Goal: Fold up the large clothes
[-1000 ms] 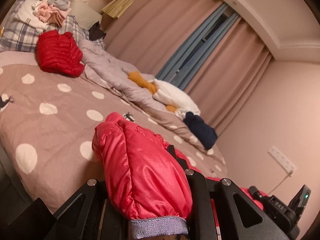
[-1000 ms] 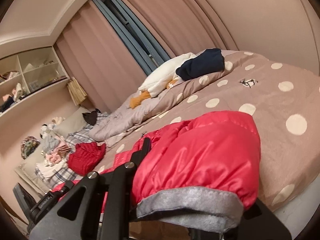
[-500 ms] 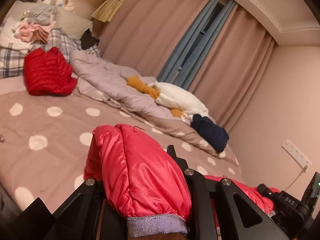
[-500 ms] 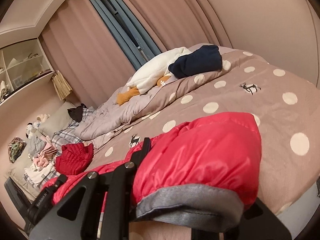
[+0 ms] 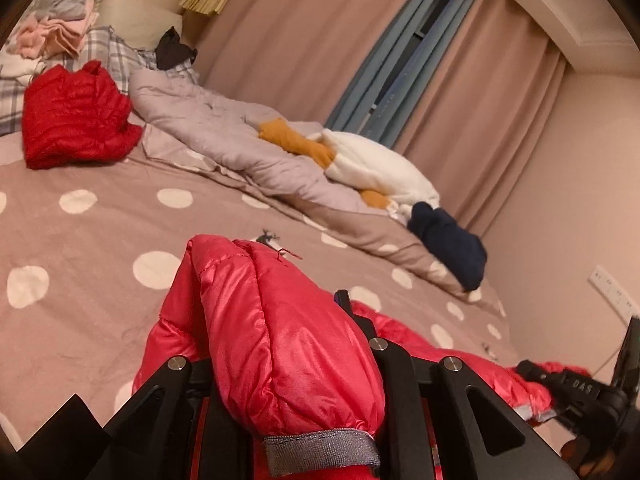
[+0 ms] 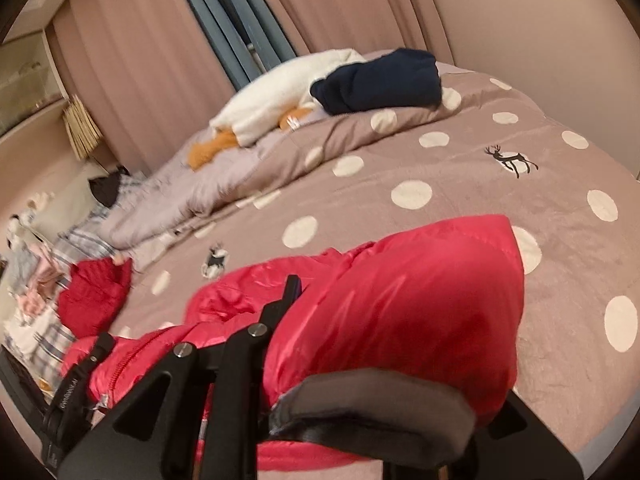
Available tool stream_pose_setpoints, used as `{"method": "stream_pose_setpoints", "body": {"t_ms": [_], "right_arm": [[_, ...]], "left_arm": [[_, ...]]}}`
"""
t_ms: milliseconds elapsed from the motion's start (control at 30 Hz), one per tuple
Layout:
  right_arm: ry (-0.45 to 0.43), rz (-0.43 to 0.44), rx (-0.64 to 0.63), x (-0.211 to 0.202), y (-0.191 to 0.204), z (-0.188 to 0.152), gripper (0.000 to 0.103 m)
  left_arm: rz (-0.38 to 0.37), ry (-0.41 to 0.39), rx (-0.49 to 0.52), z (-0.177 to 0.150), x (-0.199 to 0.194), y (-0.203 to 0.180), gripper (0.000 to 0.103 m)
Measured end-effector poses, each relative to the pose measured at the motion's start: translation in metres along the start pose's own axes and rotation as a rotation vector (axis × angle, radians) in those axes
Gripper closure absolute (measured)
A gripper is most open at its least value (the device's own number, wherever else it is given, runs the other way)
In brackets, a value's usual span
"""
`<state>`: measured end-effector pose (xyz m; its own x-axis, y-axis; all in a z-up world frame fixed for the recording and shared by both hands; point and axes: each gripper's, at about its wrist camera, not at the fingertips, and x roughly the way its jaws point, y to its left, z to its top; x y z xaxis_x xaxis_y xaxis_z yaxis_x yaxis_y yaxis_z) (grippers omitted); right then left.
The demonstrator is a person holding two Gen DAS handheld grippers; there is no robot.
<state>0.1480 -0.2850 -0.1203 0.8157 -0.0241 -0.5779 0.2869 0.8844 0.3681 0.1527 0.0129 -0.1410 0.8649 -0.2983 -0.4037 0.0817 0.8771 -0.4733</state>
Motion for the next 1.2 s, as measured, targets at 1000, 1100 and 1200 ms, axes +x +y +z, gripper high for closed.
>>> {"method": "stream_pose_setpoints", "body": {"t_ms": [1000,1100,1200], "right_arm": [[-0.038,-0.058,-0.107,0.032,0.002,-0.007,0.081],[-0.033,-0.073,-0.113,0.036,0.003,-0.007,0.082],[-0.033,-0.085,-0.113,0.039,0.004,-0.007,0.082]], "left_arm": [[0.071,-0.012,-0.104,-0.012,0.014,0.007,0.087],[0.086,0.002,-0.090,-0.016,0.016,0.002,0.087],[0.102,-0.004,-0.052,-0.016,0.014,-0.002,0.087]]}}
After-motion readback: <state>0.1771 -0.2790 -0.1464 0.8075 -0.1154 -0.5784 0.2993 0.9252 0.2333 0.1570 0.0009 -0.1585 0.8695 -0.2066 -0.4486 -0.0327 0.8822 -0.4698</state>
